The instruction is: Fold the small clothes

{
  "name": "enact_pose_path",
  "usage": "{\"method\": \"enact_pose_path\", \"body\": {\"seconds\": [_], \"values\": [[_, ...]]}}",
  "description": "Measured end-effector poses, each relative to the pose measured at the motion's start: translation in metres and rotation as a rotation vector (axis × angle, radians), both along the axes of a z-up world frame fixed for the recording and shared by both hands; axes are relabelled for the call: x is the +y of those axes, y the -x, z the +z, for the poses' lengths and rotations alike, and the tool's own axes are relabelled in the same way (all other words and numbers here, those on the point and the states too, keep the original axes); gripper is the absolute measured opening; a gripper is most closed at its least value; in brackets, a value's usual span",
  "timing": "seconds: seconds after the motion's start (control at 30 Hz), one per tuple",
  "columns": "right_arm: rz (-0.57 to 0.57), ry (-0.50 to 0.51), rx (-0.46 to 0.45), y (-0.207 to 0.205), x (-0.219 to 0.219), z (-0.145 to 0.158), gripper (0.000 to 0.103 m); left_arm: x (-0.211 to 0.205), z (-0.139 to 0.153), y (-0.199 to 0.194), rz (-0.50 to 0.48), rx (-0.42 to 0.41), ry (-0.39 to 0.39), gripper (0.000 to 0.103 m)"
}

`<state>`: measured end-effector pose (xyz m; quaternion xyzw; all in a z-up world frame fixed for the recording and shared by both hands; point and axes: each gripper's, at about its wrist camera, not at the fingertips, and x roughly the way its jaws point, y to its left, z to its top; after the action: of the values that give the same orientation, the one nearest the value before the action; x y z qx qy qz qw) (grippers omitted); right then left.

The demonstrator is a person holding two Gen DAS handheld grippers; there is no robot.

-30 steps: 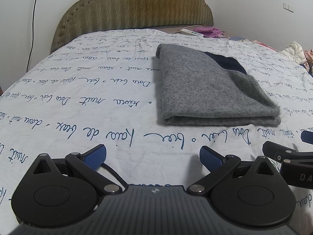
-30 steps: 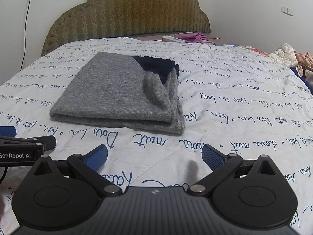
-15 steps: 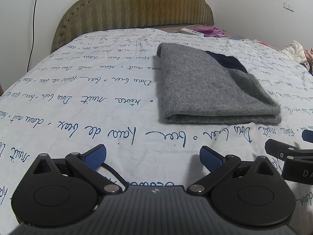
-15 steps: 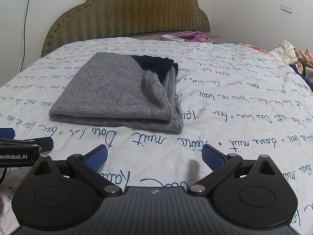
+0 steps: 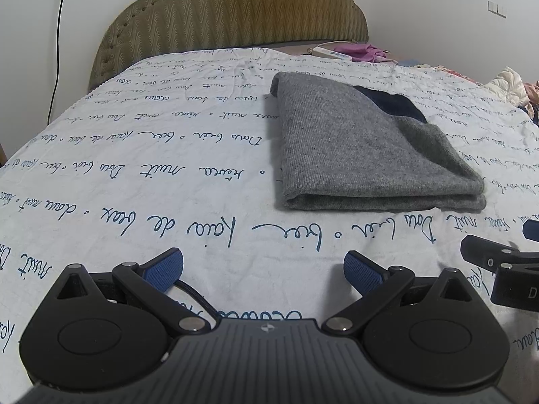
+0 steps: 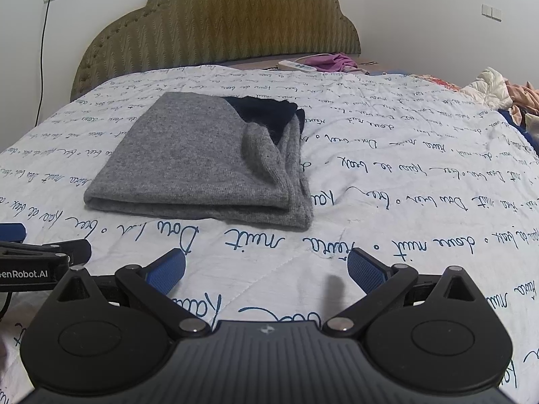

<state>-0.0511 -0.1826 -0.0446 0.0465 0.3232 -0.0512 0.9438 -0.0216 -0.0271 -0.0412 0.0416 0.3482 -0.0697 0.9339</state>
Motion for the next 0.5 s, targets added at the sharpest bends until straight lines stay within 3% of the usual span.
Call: {"method": "enact_pose_path", "body": {"seconds": [0.5], "values": [[0.008,-0.004,0.003,0.0002,0.0001,-0.0015,0.103,0.0009,0.0026,0.0000,0.002,-0.007,-0.006,0.103]]}}
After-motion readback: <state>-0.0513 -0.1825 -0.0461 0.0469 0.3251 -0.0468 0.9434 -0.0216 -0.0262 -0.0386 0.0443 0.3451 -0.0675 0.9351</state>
